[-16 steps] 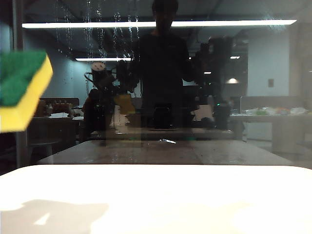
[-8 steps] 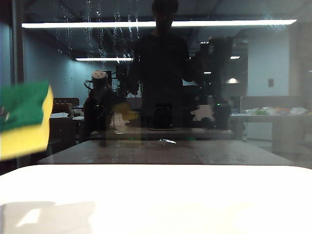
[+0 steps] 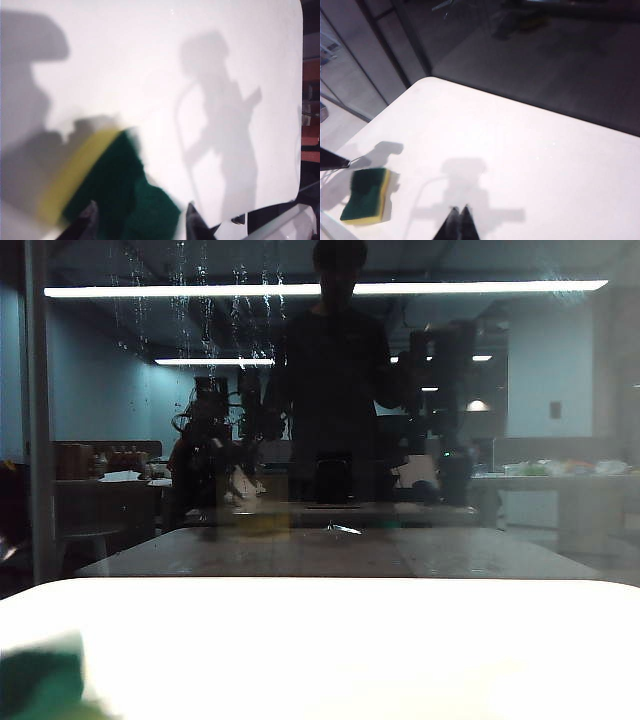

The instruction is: Reach upward to find where there is water on the glass, pick up the sponge from the table, dry the water, and finally place the sponge back on the table.

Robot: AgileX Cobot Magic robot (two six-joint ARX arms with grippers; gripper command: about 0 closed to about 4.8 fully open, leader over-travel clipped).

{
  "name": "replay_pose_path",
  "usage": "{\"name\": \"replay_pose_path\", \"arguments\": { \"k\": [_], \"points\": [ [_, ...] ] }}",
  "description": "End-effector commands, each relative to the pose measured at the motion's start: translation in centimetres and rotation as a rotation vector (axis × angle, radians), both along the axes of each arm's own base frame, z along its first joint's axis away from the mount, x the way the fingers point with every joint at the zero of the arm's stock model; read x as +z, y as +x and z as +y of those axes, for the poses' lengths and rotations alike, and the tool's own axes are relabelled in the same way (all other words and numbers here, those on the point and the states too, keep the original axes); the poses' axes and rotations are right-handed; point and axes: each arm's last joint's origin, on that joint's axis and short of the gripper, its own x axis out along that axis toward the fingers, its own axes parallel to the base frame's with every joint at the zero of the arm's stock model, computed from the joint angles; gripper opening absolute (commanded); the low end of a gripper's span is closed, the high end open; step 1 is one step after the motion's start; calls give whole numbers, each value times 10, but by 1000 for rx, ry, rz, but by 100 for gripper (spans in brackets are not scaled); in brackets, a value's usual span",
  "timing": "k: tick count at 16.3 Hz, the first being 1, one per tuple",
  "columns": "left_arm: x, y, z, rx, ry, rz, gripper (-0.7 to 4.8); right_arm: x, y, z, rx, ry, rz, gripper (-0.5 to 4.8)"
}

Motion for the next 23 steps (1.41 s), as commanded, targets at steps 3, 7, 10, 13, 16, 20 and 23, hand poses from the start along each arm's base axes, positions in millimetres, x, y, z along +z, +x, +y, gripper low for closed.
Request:
{"name": "replay_pose_path", "arguments": {
  "k": [3,7,10,13,16,20,23],
  "points": [
    [7,9,-1,14,3,-112,179,-1,-1,0,0,3,-21,-6],
    [18,13,-4,-98,4,-271,-6,-10,-1,0,-8,-1,-6,-6],
    [29,14,-4,-153,28,-351,-6,-18,-3,-1,-45,-15,-22,-6],
    [39,9,-2,-148,84,-455,-6,-27,-8,-2,-66,-17,-75,-6],
    [47,-2,1,-121,137,-559,-6,-33,-13,-4,-112,-25,-124,-6],
    [57,-23,10,-8,258,-702,-6,-38,-14,-6,-165,-25,-208,-6],
    [65,-37,17,133,344,-811,-6,-40,-8,-7,-227,-5,-238,-6]
  ]
}}
